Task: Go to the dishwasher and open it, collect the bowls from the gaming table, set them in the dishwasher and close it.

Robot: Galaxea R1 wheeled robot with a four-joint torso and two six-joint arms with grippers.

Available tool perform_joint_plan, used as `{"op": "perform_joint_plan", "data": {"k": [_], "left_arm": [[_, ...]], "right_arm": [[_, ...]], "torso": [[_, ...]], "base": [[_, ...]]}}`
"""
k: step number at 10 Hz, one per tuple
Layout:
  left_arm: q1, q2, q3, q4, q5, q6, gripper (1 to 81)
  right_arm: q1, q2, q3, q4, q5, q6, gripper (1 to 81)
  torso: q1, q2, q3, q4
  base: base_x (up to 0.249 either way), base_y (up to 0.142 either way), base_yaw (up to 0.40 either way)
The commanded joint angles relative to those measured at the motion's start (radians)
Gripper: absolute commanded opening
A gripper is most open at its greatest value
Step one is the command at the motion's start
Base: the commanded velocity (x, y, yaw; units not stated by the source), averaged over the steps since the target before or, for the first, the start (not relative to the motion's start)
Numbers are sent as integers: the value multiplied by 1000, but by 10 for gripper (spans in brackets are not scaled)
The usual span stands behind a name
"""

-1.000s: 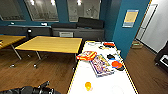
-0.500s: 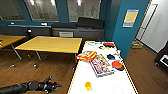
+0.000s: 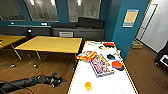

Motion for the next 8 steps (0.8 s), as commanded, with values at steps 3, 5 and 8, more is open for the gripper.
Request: {"op": "perform_joint_plan", "data": {"k": [3,5,8], "left_arm": [[-209,69,-88,28,171,-5,811],[-224,115,-134,37,212,-6,811],[-218,190,-214,65,212,-5,811]], "right_arm": [[14,-43,20,-20,-51,2,10],[14,-42,20,-21,-51,2,10],[14,-36,17,-23,-52,2,10]], "torso": [[0,0,0,0],[0,0,0,0],[1,0,0,0]], "base": [[0,0,0],[0,0,0],[0,0,0]]}}
